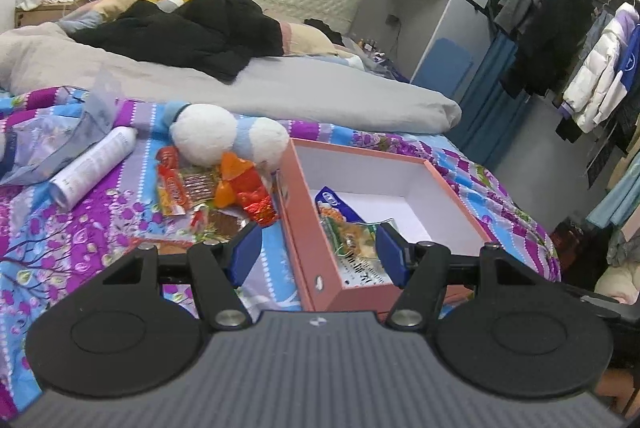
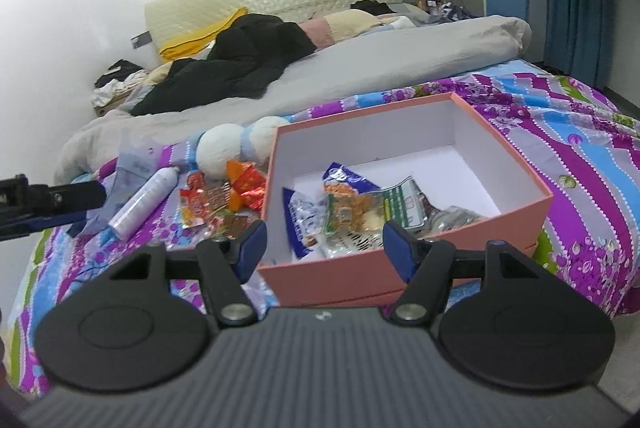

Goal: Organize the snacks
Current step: 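Withdraw both tools from the box back toward the snack pile, then grasp the red-printed pastry bag with the left gripper while the right grasps the chocolate-stick pack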

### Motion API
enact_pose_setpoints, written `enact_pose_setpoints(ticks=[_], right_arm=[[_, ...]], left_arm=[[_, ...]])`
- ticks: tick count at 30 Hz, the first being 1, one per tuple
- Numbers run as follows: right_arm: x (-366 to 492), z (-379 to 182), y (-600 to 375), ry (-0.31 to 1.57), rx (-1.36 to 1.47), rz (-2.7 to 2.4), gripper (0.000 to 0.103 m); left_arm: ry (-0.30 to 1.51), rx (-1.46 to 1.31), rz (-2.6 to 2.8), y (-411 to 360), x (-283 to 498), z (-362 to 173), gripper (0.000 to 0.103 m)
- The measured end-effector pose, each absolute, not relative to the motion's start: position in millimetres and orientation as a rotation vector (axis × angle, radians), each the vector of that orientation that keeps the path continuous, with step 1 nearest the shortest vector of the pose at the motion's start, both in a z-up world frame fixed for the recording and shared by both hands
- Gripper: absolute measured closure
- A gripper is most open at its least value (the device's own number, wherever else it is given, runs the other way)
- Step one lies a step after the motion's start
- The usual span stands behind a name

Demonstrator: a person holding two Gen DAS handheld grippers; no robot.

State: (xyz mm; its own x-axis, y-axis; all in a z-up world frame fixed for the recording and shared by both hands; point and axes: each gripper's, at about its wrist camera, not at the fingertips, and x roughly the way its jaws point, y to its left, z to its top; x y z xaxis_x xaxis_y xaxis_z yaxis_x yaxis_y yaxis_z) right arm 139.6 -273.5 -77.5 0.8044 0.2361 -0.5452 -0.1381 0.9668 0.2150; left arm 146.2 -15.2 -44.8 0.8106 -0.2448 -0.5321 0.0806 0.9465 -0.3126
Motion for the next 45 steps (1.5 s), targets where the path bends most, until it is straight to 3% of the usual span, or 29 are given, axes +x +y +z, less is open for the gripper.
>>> enact_pose_setpoints(ticks=[18, 21, 31, 45], right_arm=[[81, -103, -219, 0.649, 0.091, 0.387, 0.036], [80, -106, -208, 0.659, 0.075, 0.396, 0.018], [115, -108, -181, 0.673, 0.062, 0.435, 0.018], [257, -145, -82, 0.749, 0.018, 0.441, 0.018]], left_arm=[[0.683, -0.333, -0.009, 37, 63, -95, 0.031], [0.702, -0.354, 0.01, 47, 65, -106, 0.029], [0.78, -0.315, 0.045, 76, 118, -149, 0.026], [0.876, -0.125, -0.032, 104, 250, -236, 0.028]])
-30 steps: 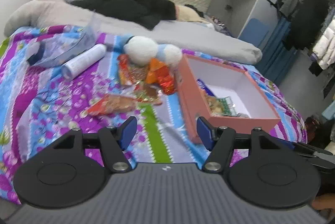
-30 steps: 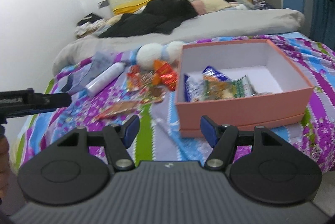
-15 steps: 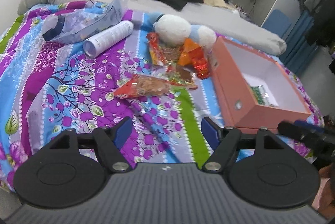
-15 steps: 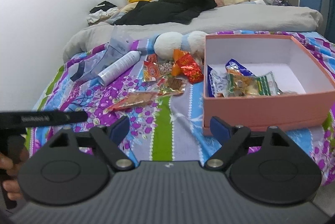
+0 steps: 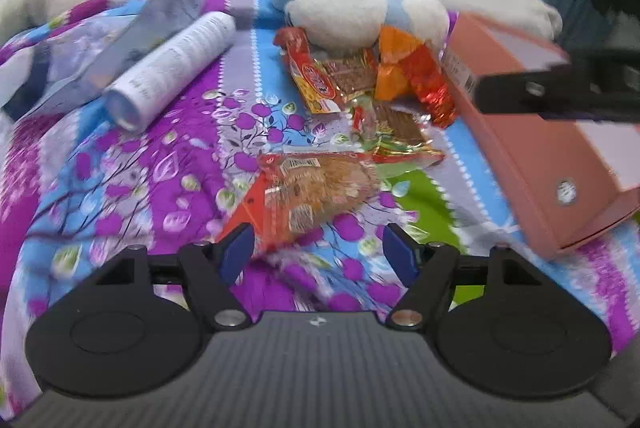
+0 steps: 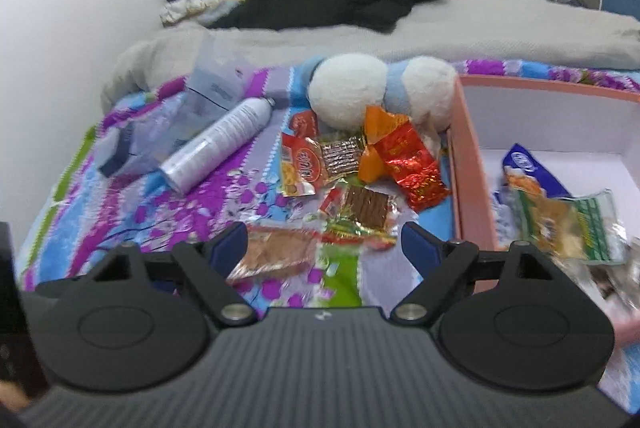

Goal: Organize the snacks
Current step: 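Grasp the red-printed pastry bag with the left gripper while the right grasps the chocolate-stick pack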

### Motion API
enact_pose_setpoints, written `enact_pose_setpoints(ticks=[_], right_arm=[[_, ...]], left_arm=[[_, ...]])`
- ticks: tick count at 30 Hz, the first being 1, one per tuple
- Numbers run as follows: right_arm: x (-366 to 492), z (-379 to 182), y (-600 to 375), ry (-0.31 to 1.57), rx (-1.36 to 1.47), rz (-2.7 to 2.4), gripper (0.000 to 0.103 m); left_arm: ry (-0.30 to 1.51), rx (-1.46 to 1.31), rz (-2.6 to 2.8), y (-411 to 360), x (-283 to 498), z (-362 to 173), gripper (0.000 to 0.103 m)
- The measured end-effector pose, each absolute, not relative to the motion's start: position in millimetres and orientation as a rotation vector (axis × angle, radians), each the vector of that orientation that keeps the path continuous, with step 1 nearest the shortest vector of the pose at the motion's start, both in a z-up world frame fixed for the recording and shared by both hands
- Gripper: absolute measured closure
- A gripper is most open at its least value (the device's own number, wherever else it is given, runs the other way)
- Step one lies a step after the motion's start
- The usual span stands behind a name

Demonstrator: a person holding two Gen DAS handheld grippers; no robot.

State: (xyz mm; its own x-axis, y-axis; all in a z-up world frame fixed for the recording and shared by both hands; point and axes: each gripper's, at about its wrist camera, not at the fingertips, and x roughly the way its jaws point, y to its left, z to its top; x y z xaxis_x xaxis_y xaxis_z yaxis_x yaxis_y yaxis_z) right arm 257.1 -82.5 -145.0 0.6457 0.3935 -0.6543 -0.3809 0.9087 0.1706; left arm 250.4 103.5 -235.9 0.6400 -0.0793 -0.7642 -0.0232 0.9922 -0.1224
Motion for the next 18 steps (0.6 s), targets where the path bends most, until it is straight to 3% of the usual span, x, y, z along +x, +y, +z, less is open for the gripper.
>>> enact_pose_setpoints(ticks=[11, 18], right_arm=[[352, -206, -49, 0.898, 0.005, 0.374, 0.018], [370, -246, -41, 0.886, -0.024, 0.307, 0.018]], left_arm=[[0.965, 0.001, -0.093, 105, 301, -274, 0.028], [0.878, 0.003, -0.079, 103, 290, -285, 0.029]])
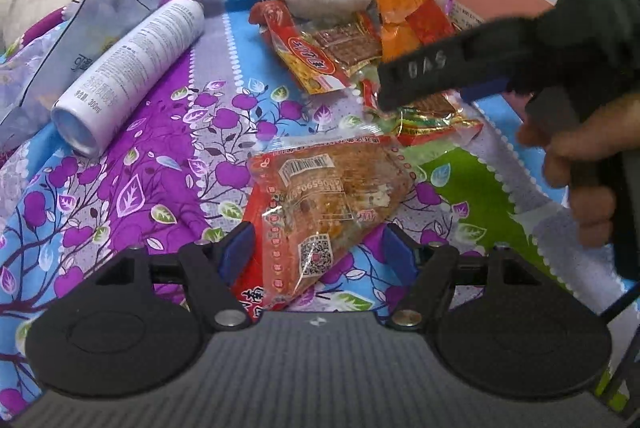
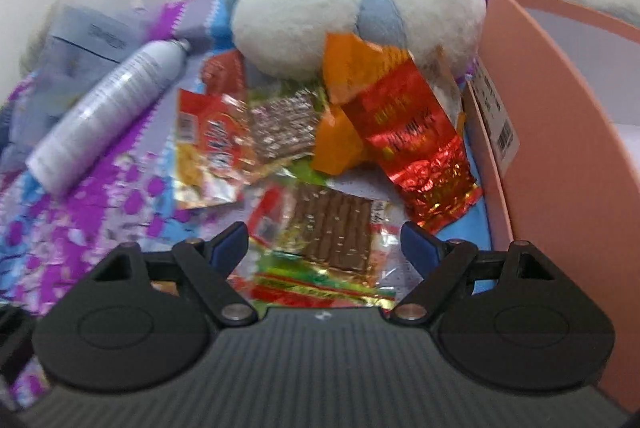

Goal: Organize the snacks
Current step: 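Grasp the red-printed pastry bag with the left gripper while the right grasps the chocolate-stick pack, then carry both held packs over the pink box with both grippers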

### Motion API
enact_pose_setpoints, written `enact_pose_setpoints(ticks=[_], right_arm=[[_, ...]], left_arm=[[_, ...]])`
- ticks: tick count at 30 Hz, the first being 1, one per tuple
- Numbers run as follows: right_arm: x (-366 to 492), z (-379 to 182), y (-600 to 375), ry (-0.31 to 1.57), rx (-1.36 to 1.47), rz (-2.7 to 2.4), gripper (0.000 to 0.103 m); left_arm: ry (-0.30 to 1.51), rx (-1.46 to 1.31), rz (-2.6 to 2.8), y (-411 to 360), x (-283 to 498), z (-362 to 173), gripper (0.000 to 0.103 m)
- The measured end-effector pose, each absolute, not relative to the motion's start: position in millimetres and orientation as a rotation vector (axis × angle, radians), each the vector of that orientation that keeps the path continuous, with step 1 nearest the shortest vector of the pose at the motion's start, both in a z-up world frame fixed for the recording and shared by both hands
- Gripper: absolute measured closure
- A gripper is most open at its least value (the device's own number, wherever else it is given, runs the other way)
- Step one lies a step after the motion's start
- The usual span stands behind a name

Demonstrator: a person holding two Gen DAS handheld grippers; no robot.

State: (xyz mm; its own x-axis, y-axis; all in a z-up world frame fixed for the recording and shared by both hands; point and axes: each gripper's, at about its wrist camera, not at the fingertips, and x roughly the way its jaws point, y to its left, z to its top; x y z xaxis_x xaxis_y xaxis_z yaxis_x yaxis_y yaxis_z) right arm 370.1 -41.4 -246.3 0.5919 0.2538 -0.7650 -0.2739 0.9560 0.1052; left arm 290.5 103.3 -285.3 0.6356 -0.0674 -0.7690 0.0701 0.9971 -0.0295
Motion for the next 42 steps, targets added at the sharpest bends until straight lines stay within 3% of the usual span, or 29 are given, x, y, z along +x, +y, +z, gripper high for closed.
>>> enact_pose_setpoints(ticks=[10, 12, 14, 17, 23, 42], right_arm=[[373, -264, -45, 0.867, -0.047, 0.342, 0.017], [372, -264, -43, 0.862, -0.07, 0.342, 0.024], [371, -262, -45, 0.861, -0.069, 0.351, 0.032], [368, -256, -50, 0.862, -0.059, 0.372, 0.045], [350, -243, -55, 0.855, -0.063, 0.38, 0.049], [233, -194, -92, 0.788, -0.054, 0.448, 0.049]], left_arm=[[0.845, -0.052, -0.047, 105, 288, -286, 0.046], [0.849, -0.069, -0.048, 105, 290, -284, 0.055], [0.851, -0.098, -0.04, 107, 288, -281, 0.071], [0.849, -0.149, -0.031, 108, 283, -278, 0.075], [0.834, -0.226, -0.011, 106, 259, -266, 0.078], [0.796, -0.396, 0.061, 96, 163, -220, 0.078]])
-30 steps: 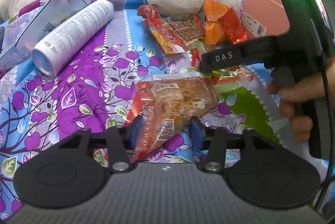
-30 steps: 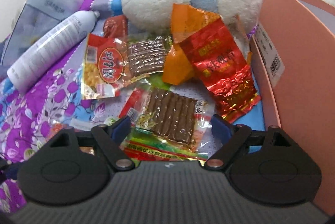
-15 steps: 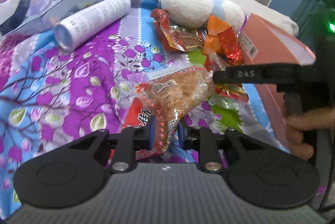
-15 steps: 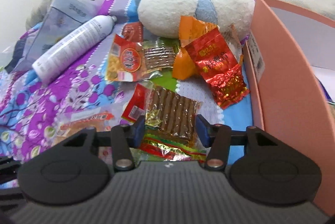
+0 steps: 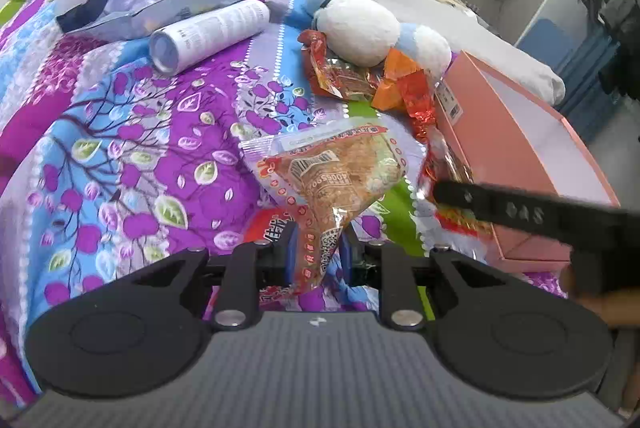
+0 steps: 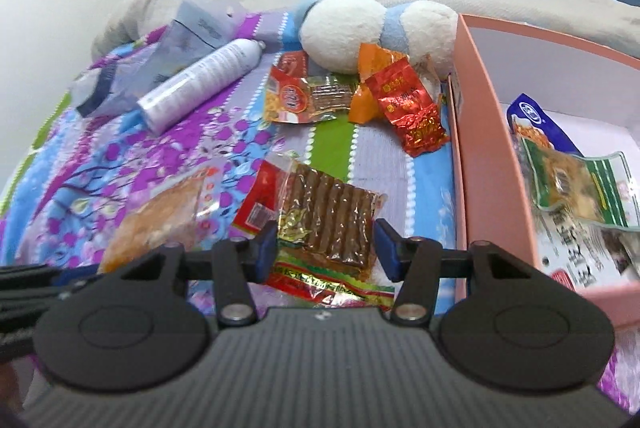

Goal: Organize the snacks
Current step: 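Carry both held packs over the pink box with both grippers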

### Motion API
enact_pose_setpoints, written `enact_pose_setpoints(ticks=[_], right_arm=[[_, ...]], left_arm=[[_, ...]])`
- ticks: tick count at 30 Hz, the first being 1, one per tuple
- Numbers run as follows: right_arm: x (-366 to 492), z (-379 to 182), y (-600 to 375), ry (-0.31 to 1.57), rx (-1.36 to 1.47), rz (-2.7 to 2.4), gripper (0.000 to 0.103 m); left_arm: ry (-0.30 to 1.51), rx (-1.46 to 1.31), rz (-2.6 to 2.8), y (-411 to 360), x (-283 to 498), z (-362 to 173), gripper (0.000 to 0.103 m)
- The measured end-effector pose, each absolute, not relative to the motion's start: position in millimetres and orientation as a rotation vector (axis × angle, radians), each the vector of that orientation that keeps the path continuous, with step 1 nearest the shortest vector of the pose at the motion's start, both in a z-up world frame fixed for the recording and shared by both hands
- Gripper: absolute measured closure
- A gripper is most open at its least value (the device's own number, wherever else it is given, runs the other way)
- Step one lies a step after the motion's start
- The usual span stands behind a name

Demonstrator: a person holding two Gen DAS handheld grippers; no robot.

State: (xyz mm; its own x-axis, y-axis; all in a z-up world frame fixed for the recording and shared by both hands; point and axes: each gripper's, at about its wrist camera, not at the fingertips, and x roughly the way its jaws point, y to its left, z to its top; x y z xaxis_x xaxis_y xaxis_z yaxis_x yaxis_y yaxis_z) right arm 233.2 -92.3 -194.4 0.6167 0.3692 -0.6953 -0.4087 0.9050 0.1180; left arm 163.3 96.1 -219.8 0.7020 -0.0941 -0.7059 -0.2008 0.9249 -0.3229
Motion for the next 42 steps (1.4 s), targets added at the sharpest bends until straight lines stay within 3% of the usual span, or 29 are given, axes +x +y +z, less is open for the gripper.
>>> enact_pose_setpoints(ticks=[26, 42], right_arm=[[174, -130, -136, 0.672, -0.031, 0.435, 0.049], [168, -109, -211, 0.616, 0.022, 0.291, 0.049]], left_arm=[[0.743, -0.408, 0.015, 62, 137, -141, 0.078], [0.722, -0.335, -0.146, -8, 168, -107, 0.078]])
